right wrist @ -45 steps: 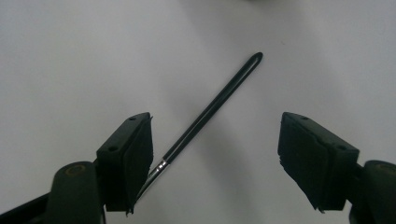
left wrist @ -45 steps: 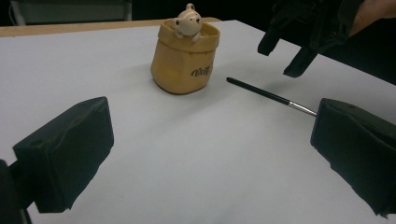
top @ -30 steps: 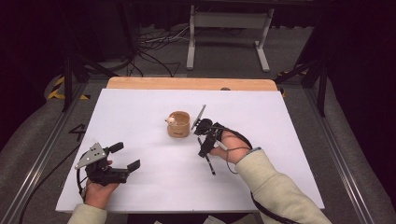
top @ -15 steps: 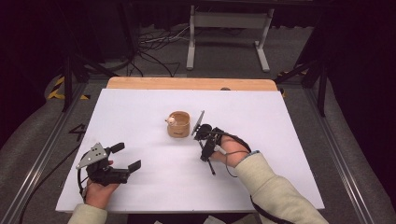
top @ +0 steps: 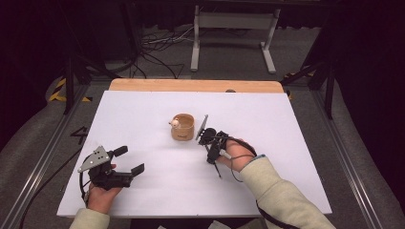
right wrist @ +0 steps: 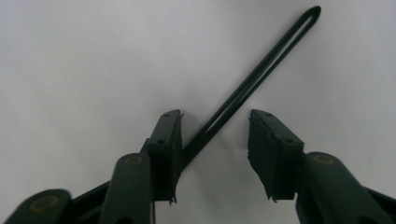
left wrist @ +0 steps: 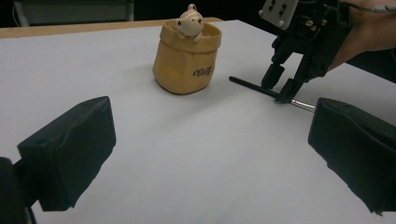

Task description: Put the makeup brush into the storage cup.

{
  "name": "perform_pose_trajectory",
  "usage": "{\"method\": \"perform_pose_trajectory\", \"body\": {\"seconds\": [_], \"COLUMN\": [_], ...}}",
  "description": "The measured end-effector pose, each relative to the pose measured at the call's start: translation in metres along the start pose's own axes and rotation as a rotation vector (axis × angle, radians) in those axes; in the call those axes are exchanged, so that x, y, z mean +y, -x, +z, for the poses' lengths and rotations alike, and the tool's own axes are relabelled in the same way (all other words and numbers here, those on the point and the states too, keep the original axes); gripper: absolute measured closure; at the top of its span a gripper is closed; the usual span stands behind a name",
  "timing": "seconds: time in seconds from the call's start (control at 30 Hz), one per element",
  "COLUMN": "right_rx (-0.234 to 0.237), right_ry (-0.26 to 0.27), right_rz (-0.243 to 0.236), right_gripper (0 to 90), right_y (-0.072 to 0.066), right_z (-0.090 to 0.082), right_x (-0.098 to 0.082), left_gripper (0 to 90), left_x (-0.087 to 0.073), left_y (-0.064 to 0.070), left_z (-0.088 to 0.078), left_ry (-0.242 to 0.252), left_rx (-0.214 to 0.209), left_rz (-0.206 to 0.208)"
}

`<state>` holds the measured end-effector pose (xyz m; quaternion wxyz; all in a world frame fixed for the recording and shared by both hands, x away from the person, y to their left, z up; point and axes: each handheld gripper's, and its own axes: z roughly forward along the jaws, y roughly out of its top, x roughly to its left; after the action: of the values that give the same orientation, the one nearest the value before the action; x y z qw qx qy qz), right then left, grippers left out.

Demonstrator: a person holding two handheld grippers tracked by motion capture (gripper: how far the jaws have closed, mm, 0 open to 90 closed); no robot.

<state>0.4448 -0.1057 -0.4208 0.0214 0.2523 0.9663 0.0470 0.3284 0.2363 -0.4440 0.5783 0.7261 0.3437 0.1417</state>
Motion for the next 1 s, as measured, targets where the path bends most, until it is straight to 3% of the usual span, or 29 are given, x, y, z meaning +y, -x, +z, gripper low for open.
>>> {"method": "perform_pose_trajectory", "body": {"seconds": [0.47, 0.7, 0.8, 0.87, 1.0], "right_rx": [0.007, 0.002, 0.004, -0.001, -0.005], "right_ry": [-0.016, -0.010, -0.007, 0.003, 0.023], "right_rz": [-0.027, -0.043, -0.050, -0.056, -0.093], "right_gripper": [83.6, 84.4, 84.6, 84.8, 84.9], "right_y": [-0.006, -0.007, -0.006, -0.007, -0.013], "right_z": [0.000, -0.001, -0.001, -0.001, -0.008], "right_x": [0.000, -0.001, -0.001, -0.001, -0.001], "left_gripper": [4.6, 6.9, 9.0, 9.0, 9.3], "left_x": [0.000, 0.001, 0.003, 0.004, 0.007], "left_y": [0.001, 0.001, 0.001, 0.004, 0.006], "left_z": [0.001, 0.002, 0.003, 0.004, 0.007], "left_ry": [-0.015, -0.028, -0.031, -0.041, -0.051], "left_rx": [-0.006, -0.035, -0.092, -0.106, -0.129], "left_rz": [0.001, 0.002, 0.012, 0.037, 0.045]}}
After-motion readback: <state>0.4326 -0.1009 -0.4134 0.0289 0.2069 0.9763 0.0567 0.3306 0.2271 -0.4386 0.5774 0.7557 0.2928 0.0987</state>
